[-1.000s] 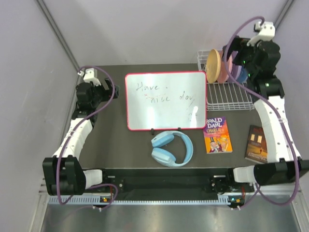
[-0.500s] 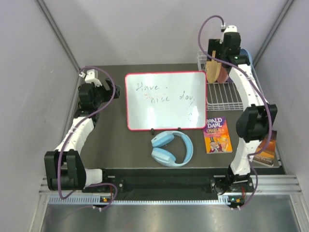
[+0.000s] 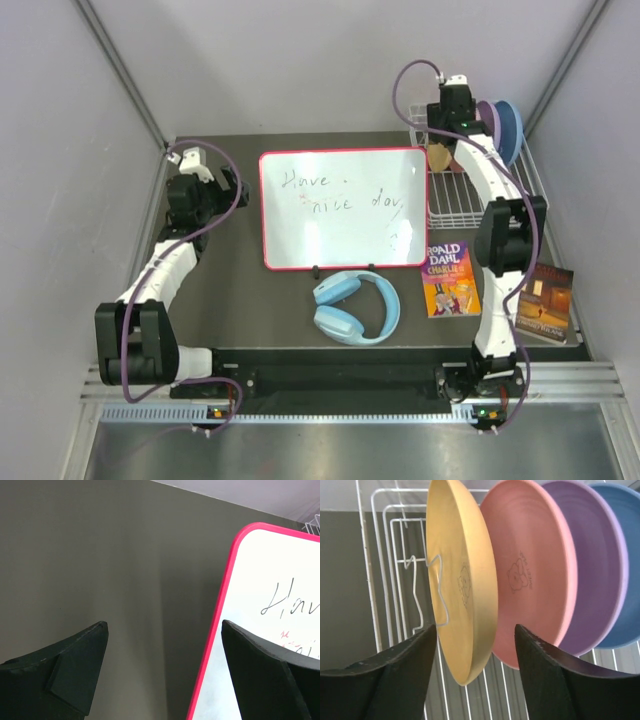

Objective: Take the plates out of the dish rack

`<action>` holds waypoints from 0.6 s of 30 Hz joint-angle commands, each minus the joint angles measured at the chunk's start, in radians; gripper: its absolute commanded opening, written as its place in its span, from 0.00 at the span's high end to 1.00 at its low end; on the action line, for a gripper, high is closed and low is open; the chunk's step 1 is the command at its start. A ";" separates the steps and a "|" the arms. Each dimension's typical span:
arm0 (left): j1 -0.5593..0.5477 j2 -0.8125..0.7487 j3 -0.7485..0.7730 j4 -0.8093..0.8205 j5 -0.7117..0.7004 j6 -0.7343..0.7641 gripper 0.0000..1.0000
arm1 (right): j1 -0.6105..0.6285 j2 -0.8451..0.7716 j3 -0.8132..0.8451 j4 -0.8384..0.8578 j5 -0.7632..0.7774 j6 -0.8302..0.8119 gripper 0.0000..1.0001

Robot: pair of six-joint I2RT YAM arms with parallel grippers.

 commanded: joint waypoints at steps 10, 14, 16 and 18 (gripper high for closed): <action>0.001 0.014 -0.013 0.076 -0.035 0.033 0.01 | 0.073 0.039 0.057 0.107 0.155 -0.096 0.98; 0.001 0.013 -0.015 0.076 -0.041 0.033 0.01 | 0.112 0.017 0.014 0.208 0.320 -0.143 1.00; 0.000 0.013 -0.016 0.073 -0.046 0.033 0.01 | 0.142 -0.003 -0.023 0.283 0.386 -0.198 1.00; 0.001 0.013 -0.015 0.064 -0.060 0.036 0.01 | 0.156 -0.027 -0.050 0.373 0.461 -0.230 1.00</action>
